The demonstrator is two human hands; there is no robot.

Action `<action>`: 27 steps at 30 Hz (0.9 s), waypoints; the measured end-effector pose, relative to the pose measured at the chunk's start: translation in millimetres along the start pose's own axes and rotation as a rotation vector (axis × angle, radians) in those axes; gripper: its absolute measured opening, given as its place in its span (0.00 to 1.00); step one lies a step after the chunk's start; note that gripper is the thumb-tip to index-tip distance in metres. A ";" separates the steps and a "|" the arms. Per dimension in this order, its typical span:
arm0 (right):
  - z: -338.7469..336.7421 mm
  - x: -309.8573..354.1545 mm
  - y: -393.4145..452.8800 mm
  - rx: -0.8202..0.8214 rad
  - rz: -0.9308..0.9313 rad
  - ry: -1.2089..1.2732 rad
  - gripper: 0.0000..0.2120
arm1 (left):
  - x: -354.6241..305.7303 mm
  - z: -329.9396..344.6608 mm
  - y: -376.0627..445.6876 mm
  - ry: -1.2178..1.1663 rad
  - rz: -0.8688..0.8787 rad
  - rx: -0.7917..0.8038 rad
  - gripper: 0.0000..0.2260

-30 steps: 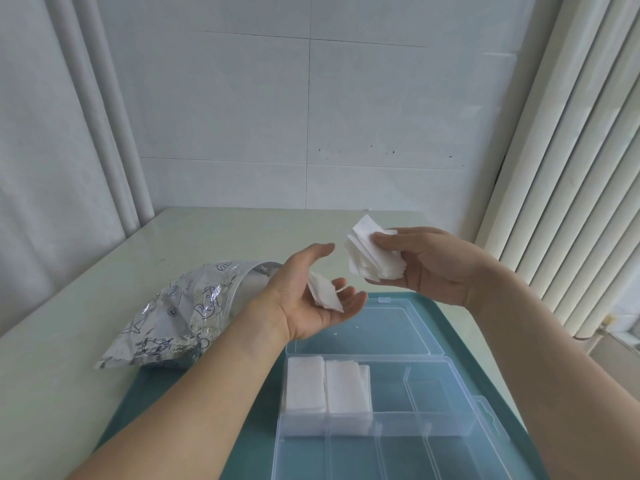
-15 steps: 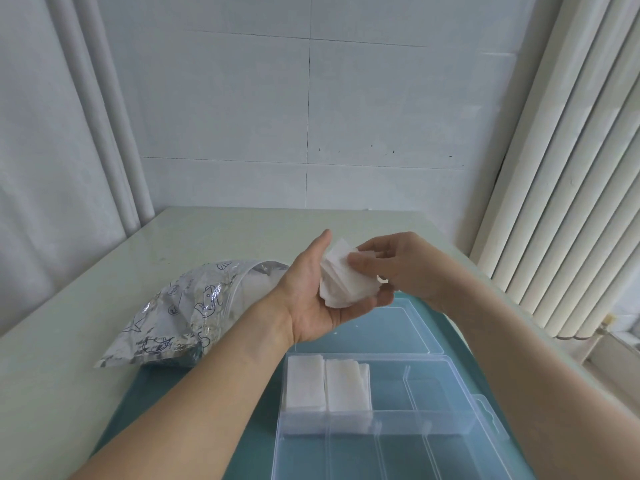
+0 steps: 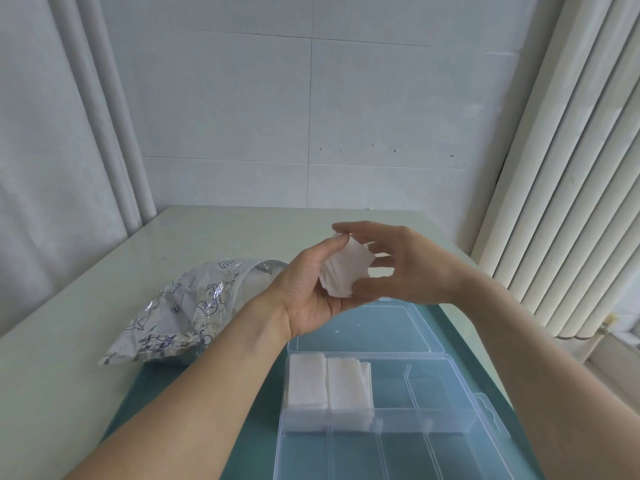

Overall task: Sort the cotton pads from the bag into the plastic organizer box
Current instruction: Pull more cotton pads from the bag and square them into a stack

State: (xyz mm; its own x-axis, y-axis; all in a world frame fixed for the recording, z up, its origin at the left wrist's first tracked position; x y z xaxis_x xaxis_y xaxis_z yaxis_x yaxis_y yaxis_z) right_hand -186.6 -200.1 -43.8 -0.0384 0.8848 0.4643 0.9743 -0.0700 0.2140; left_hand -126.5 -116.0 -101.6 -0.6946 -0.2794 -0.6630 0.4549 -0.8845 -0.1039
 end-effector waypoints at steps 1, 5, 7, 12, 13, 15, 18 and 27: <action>-1.4 -0.1 0.3 -0.028 0.004 -0.057 0.34 | -1.2 -1.0 0.1 -0.024 0.009 0.004 0.13; 0.1 -3.2 2.7 -0.082 0.049 -0.161 0.31 | -2.5 1.2 -0.1 -0.067 0.045 0.013 0.10; 1.0 -2.6 3.3 -0.080 0.035 -0.167 0.32 | -2.7 0.6 0.5 -0.037 0.057 -0.010 0.07; -7.6 5.9 0.0 -0.122 -0.029 -0.098 0.33 | -4.1 -8.5 4.2 0.084 0.076 -0.062 0.09; -8.6 6.7 0.1 -0.140 -0.042 -0.111 0.33 | -4.5 -8.8 4.2 0.096 0.078 -0.054 0.11; -8.3 5.5 1.3 -0.156 -0.045 -0.130 0.33 | -5.2 -8.4 4.3 0.122 0.083 -0.028 0.15; -6.1 3.9 2.9 -0.157 -0.047 -0.128 0.28 | -7.0 -3.7 3.2 0.110 0.094 0.042 0.19; -7.1 9.3 1.7 -0.137 -0.073 -0.190 0.40 | -7.6 -1.3 1.9 0.079 0.055 0.047 0.12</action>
State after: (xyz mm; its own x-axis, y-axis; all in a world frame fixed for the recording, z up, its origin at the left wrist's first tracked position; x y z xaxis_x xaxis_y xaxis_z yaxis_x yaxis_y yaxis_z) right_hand -186.9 -195.2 -33.0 -0.0527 0.9596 0.2763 0.9306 -0.0531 0.3620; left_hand -119.6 -115.1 -97.7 -0.6222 -0.2989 -0.7236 0.4630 -0.8858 -0.0323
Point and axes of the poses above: each hand's wrist, its own y-axis towards the middle knuckle, its own z-axis out of the palm, x = y × z, the point moved 7 cm from there along y, towards the middle knuckle, and after that the axes turned 12 degrees about -y, right-handed, at the moved point
